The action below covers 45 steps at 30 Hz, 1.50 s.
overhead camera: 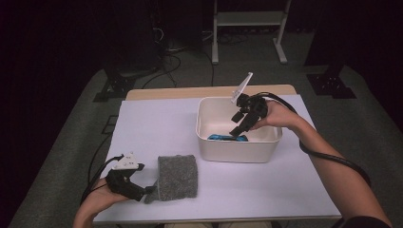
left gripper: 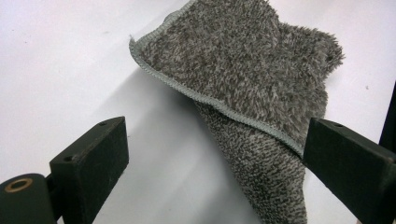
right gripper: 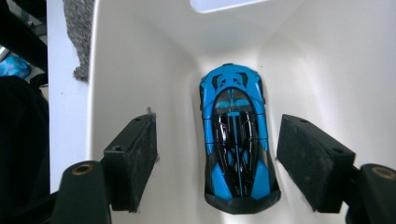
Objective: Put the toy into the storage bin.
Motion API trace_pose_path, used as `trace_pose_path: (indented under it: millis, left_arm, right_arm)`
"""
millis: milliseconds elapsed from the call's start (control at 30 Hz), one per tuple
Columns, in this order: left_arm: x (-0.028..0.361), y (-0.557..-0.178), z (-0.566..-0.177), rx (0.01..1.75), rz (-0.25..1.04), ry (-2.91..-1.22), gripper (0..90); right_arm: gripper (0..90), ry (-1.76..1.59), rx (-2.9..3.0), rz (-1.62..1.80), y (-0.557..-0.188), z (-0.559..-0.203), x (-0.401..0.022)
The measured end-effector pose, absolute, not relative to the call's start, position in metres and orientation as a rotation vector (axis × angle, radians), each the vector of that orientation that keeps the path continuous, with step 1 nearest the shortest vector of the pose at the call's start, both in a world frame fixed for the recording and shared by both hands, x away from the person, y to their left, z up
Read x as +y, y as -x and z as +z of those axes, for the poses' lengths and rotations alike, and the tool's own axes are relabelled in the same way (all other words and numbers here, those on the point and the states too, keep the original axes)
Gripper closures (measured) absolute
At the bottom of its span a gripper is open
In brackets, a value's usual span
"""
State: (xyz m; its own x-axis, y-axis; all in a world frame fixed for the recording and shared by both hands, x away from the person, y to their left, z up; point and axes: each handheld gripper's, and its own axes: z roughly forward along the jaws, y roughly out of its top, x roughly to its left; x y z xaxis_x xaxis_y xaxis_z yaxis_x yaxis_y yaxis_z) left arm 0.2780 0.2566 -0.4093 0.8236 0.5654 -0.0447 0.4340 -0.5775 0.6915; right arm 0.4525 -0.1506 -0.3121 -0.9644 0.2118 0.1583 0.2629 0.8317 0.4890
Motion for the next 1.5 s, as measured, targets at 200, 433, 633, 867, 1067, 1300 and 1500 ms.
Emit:
trace_pose_path:
  millis: [200, 433, 633, 867, 1067, 1300, 1500]
  left_arm:
    - [0.257, -0.277, -0.410, 0.735, 0.233, -2.273, 6.3]
    - [0.258, -0.277, -0.411, 0.737, 0.232, -2.279, 6.3]
    - [0.258, -0.277, -0.410, 0.733, 0.235, -2.275, 6.3]
    - [0.257, -0.277, -0.410, 0.734, 0.235, -2.274, 6.3]
    - [0.257, -0.278, -0.410, 0.732, 0.234, -2.275, 6.3]
    - [0.258, -0.278, -0.411, 0.737, 0.232, -2.275, 6.4]
    - [0.257, -0.278, -0.412, 0.738, 0.231, -2.275, 6.3]
  right_arm:
    - [27.6, 0.385, -2.931, -0.820, -0.447, -0.301, -0.158]
    - [26.8, 0.402, -2.945, -0.828, -0.441, -0.292, -0.168]
    - [26.3, 0.414, -2.951, -0.869, -0.436, -0.283, -0.179]
    - [26.2, 0.436, -2.951, -0.884, -0.430, -0.277, -0.189]
    - [25.7, 0.461, -2.952, -0.906, -0.426, -0.272, -0.199]
    - [25.6, 0.481, -2.951, -0.936, -0.421, -0.266, -0.210]
    - [25.5, 0.503, -2.947, -0.953, -0.416, -0.264, -0.218]
